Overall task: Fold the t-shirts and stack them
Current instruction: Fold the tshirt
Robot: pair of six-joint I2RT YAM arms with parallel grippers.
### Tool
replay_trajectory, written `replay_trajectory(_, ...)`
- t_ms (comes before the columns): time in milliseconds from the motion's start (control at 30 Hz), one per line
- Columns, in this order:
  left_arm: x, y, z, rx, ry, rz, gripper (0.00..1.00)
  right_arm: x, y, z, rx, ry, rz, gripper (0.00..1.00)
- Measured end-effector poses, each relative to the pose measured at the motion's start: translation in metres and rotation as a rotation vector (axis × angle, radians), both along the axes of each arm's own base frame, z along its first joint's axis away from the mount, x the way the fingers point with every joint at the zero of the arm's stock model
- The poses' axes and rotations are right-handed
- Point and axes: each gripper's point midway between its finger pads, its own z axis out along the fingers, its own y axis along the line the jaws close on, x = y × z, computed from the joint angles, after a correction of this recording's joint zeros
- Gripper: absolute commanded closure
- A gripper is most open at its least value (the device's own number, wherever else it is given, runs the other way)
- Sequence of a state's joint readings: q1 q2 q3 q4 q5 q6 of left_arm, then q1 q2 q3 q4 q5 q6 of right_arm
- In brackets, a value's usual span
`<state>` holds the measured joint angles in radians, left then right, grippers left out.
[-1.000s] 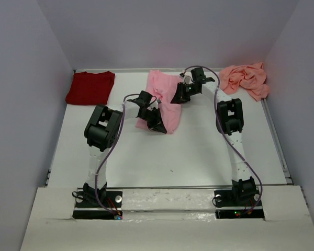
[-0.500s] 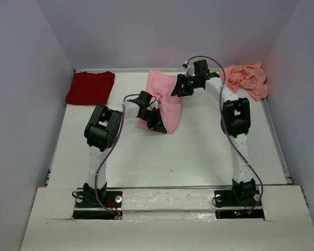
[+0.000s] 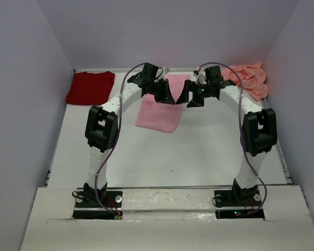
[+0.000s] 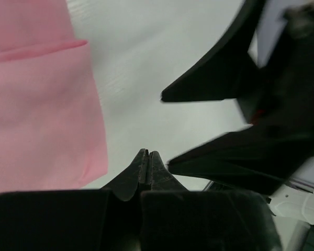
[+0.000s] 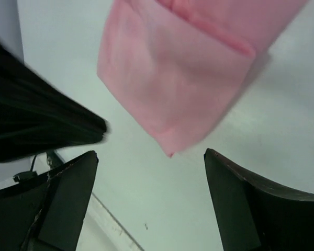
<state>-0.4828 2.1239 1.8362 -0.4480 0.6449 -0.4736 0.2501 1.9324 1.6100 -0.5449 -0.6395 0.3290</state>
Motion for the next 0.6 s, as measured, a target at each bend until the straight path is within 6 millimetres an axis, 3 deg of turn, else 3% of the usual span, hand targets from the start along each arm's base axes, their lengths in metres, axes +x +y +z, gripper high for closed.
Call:
replay_trajectory(33, 0.005, -0.001, 0.018, -0.019, -0.040, -0.001, 1.00, -0.012, -0.002, -0.010, 0.003, 0.054, -0.009, 0.14)
replay_trajectory(133, 0.007, 0.010, 0.043, -0.030, -0.079, 0.012, 1.00, -0.045, -0.006, -0.040, 0.007, 0.201, -0.037, 0.15)
replay_trajectory(200, 0.008, 0.031, 0.043, -0.021, -0.078, 0.043, 1.00, -0.071, -0.009, -0.060, 0.015, 0.315, -0.067, 0.16)
replay_trajectory(300, 0.006, 0.080, 0.014, 0.018, -0.003, 0.128, 1.00, -0.097, -0.011, -0.079, 0.037, 0.412, -0.104, 0.20)
replay_trajectory(433, -0.012, 0.160, -0.060, 0.115, 0.190, 0.280, 1.00, -0.117, -0.012, -0.093, 0.076, 0.477, -0.160, 0.24)
replay_trajectory(500, -0.026, 0.183, -0.084, 0.159, 0.260, 0.315, 1.00, -0.116, -0.009, -0.096, 0.097, 0.470, -0.175, 0.25)
replay_trajectory(600, -0.041, 0.190, -0.099, 0.195, 0.297, 0.309, 1.00, -0.117, -0.004, -0.101, 0.125, 0.458, -0.191, 0.25)
